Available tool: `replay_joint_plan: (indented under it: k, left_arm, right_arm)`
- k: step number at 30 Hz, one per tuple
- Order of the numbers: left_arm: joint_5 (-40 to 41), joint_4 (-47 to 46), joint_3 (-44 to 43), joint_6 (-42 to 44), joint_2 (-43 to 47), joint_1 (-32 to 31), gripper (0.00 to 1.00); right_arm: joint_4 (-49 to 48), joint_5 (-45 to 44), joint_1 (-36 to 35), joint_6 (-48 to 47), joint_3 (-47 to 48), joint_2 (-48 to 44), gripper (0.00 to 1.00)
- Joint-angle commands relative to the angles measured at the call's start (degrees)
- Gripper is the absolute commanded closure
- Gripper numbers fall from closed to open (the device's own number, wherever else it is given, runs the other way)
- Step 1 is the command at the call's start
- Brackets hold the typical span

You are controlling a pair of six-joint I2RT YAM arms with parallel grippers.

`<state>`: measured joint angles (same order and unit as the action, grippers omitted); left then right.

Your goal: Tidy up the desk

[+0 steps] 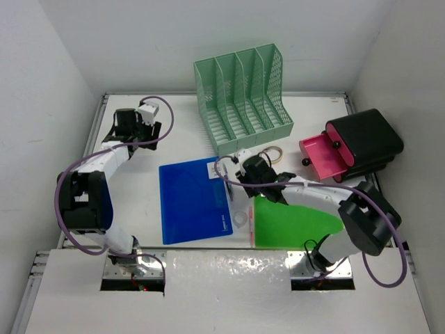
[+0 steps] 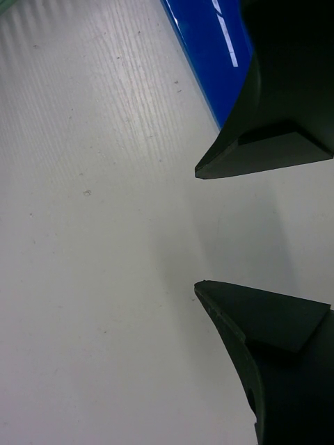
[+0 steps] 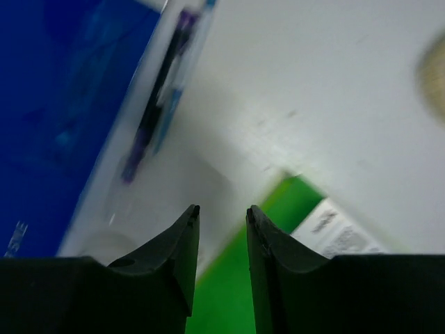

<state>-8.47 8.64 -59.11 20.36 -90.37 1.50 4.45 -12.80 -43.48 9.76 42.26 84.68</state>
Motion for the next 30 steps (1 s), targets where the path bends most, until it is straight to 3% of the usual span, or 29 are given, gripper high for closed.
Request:
replay_joint_plan:
  k: [1, 3, 7, 21, 30]
  left_arm:
    - [-0.9, -1.7, -0.6, 0.4, 0.7, -0.2, 0.42]
    - [-1.1, -1.9, -0.6, 0.4, 0.5, -0.2, 0.42]
    - [-1.1, -1.9, -0.5, 0.2, 0.0, -0.2, 0.42]
    - [-1.0, -2.0, -0.6, 0.3, -0.2, -0.2, 0.42]
    - [-1.2, -1.7, -0.7, 0.4, -0.2, -0.2, 0.42]
  right_arm:
    - [-8.2, 13.5, -1.0, 9.4, -3.9, 0.0, 0.67]
    - [-10.7, 20.5, -1.1, 11.5, -7.0, -1.3, 0.6]
    - [-11.0, 22.0, -1.9, 12.8, -9.7, -3.6, 0.6]
    - [-5.9, 21.3, -3.3, 12.2, -12.6, -7.3, 0.69]
    - [-5.2, 19.4, -4.9, 12.7, -12.7, -0.8, 0.76]
